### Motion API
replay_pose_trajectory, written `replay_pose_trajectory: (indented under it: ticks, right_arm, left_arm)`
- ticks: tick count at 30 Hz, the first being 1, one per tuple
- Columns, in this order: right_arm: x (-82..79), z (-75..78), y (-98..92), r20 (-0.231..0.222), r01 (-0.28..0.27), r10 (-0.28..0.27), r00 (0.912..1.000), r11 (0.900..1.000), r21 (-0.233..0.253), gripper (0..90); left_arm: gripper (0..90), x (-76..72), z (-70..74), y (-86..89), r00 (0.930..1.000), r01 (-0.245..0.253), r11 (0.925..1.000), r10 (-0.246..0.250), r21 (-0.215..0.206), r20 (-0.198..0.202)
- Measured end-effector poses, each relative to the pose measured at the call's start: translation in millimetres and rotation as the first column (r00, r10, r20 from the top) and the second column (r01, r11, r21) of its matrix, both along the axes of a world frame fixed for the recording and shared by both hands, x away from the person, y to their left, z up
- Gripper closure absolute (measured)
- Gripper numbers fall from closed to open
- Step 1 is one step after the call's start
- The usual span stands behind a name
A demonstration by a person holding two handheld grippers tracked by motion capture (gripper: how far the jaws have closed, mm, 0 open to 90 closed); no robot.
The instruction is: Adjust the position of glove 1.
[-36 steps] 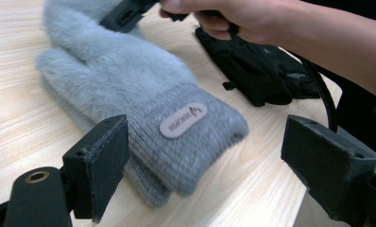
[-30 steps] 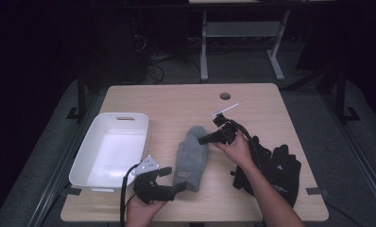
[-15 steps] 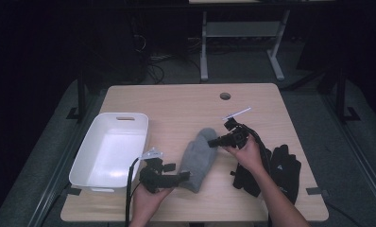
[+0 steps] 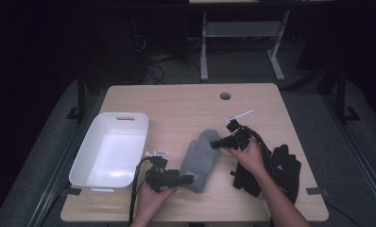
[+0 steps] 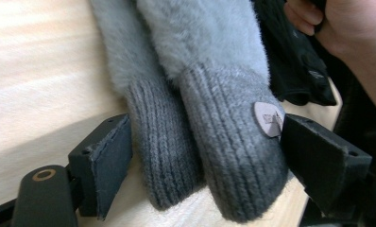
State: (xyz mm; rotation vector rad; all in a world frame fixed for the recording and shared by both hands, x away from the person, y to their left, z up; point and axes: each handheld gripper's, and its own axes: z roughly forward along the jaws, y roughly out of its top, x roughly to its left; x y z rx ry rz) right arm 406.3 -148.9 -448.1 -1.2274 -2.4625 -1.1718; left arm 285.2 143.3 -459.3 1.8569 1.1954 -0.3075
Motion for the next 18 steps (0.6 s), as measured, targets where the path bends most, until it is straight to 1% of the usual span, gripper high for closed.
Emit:
replay_pose_trajectory:
  ticks: [1, 3, 6, 7, 10, 13, 15, 18]
  right_arm:
    - [-0.5, -0.2, -0.6, -0.003, 0.004, -0.004, 1.0000, 1.000, 0.001, 75.5]
    - [-1.6, -0.7, -2.3, 0.000, 0.009, -0.009, 1.0000, 1.000, 0.003, 75.5]
    - [-2.5, -0.6, -4.7, 0.000, 0.013, -0.013, 0.9999, 1.000, 0.005, 75.5]
    - [-2.6, -0.5, -5.1, -0.001, 0.015, -0.015, 0.9999, 1.000, 0.009, 75.4]
    - [-2.8, 0.8, -5.7, 0.002, 0.015, -0.015, 0.9999, 1.000, 0.006, 75.5]
    - [-3.6, 1.3, -5.0, 0.002, 0.018, -0.018, 0.9998, 1.000, 0.005, 75.5]
    - [-3.7, 2.2, -5.0, 0.001, 0.021, -0.021, 0.9998, 1.000, 0.004, 75.5]
    - [-4.6, 5.1, -5.7, 0.001, 0.027, -0.027, 0.9996, 1.000, 0.013, 75.5]
  left_arm:
    - [21.1, 1.0, -1.6, -0.8, 0.9998, 0.005, 0.9999, -0.005, -0.009, -0.018]
    - [22.2, 3.2, -4.0, -1.1, 0.9988, 0.019, 0.9996, -0.020, -0.021, -0.045]
    - [26.5, 5.3, -6.7, 0.1, 0.9970, 0.032, 0.9982, -0.036, -0.050, -0.069]
    - [29.6, 5.7, -7.6, 1.2, 0.9965, 0.037, 0.9976, -0.041, -0.059, -0.072]
    - [38.7, 6.5, -7.4, 2.4, 0.9961, 0.046, 0.9971, -0.051, -0.060, -0.072]
    - [44.8, 6.6, -6.4, 3.3, 0.9956, 0.045, 0.9965, -0.051, -0.070, -0.079]
    - [47.1, 6.4, -6.1, 3.9, 0.9955, 0.048, 0.9960, -0.054, -0.075, -0.077]
    - [48.2, 5.7, -4.8, 2.9, 0.9960, 0.050, 0.9963, -0.055, -0.070, -0.070]
